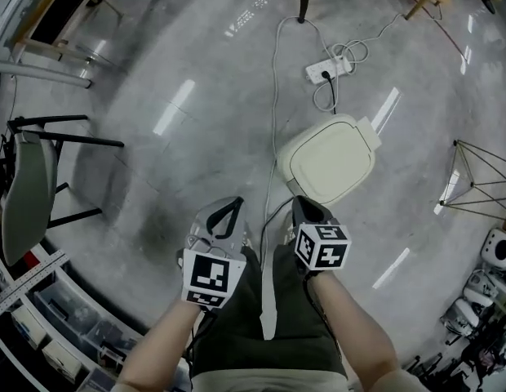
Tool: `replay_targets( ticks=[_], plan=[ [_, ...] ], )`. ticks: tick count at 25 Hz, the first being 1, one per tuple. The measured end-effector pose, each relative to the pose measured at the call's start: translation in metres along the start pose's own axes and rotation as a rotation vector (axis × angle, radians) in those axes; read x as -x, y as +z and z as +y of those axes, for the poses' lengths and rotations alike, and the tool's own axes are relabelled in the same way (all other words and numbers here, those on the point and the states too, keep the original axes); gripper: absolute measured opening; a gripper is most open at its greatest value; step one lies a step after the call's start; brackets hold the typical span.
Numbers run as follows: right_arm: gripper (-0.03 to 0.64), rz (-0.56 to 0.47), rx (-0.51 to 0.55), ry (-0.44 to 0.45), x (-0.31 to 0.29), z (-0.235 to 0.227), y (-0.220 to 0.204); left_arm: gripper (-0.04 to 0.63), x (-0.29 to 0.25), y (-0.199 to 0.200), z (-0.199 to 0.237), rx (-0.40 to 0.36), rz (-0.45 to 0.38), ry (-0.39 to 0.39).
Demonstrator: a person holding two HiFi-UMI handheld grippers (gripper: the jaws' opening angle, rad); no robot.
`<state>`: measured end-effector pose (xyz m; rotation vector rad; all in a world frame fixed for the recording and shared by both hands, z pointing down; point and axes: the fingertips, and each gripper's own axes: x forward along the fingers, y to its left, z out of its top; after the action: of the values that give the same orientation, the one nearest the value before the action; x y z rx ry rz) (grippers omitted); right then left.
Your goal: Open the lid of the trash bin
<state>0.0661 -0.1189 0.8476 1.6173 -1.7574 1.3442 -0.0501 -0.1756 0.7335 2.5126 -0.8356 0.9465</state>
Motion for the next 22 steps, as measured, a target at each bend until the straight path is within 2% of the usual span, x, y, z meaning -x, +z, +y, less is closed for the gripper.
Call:
replay_targets(
  ticks=[6,15,18,22],
  plan=[
    [0.003,0.033,-0.108,-0.061,-0.047,-0.029,-0.035,0.002,-0.033,-0.040,0.004,0.026,0.042,-0.005],
    [0.003,-0.027,-0.234,-0.156,-0.069,-0.038,-0.050,0.002,-0.044,-0.059,0.008,0.058,0.070,-0.006],
    [0.003,-0.018,-0.205,-0.186,-0.066,-0.038,-0.047,0.002,-0.042,-0.055,0.010,0.061,0.076,-0.004],
    [0.003,-0.001,-0.171,-0.169,-0.047,-0.036,-0.034,0.002,-0.029,-0.039,0.009,0.054,0.069,-0.006]
  ],
)
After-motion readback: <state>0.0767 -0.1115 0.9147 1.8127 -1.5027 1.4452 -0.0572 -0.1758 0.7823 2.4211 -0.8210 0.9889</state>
